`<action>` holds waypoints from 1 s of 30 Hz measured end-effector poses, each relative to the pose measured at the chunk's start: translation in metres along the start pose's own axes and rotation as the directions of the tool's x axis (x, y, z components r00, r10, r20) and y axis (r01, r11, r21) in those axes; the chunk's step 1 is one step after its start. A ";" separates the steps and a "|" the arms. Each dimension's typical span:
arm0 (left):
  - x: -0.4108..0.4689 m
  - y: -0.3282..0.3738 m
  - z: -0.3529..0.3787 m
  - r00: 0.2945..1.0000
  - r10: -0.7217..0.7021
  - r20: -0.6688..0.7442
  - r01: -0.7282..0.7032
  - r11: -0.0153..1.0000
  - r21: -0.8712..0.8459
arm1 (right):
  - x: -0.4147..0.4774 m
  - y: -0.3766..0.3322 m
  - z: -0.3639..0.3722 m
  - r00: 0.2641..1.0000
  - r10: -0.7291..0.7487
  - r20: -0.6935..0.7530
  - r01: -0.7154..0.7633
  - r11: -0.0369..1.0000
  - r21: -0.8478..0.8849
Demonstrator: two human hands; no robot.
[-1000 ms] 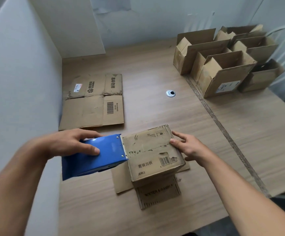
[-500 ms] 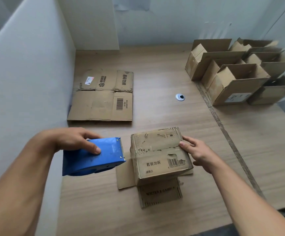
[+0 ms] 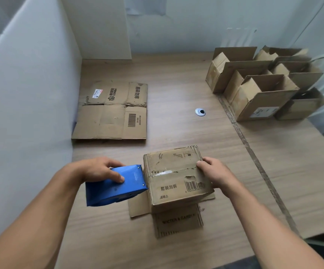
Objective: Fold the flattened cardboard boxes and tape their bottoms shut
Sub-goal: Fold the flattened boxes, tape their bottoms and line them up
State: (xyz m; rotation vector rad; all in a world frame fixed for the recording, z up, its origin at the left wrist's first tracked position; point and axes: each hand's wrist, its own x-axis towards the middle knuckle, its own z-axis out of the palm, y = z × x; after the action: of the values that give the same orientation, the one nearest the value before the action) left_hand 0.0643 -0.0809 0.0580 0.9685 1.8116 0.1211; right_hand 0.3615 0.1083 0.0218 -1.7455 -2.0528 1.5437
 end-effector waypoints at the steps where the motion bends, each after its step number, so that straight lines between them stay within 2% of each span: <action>1: 0.002 0.001 0.002 1.000 0.005 -0.013 -0.005 1.000 0.003 | -0.003 -0.004 0.004 0.997 -0.021 -0.079 0.010 0.991 -0.136; 3: 0.003 0.004 0.003 0.999 0.007 -0.034 -0.007 1.000 0.013 | -0.015 -0.014 0.016 0.986 -0.081 -0.145 0.033 0.952 -0.305; 5: 0.003 0.007 0.004 0.999 0.003 -0.047 -0.001 0.999 0.045 | -0.027 -0.025 0.036 0.985 -0.103 -0.135 0.037 0.908 -0.418; 8: 0.002 0.008 0.005 0.998 -0.006 -0.065 0.011 0.997 0.082 | -0.031 -0.033 0.061 0.982 -0.098 -0.162 0.002 0.859 -0.511; 12: 0.003 0.010 0.006 0.998 -0.005 -0.065 0.010 0.997 0.075 | -0.023 -0.032 0.056 0.978 -0.105 -0.178 0.011 0.887 -0.462; 18: 0.006 0.009 0.011 1.000 0.017 -0.007 -0.017 0.997 0.071 | -0.014 -0.015 0.033 0.960 -0.238 -0.150 0.184 0.935 -0.304; 24: 0.007 0.002 0.026 0.997 0.076 -0.009 -0.076 0.996 -0.046 | -0.003 0.000 0.005 0.955 -0.285 -0.085 0.255 0.932 -0.257; 30: 0.001 0.002 0.043 0.992 0.121 -0.025 -0.123 0.981 -0.153 | 0.005 0.018 -0.010 0.957 -0.288 -0.022 0.285 0.953 -0.099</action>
State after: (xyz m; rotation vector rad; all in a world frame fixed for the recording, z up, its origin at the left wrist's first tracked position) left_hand 0.1006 -0.0931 0.0380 0.9698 1.7288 0.3409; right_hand 0.3785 0.1163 0.0125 -1.4076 -2.2726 1.3412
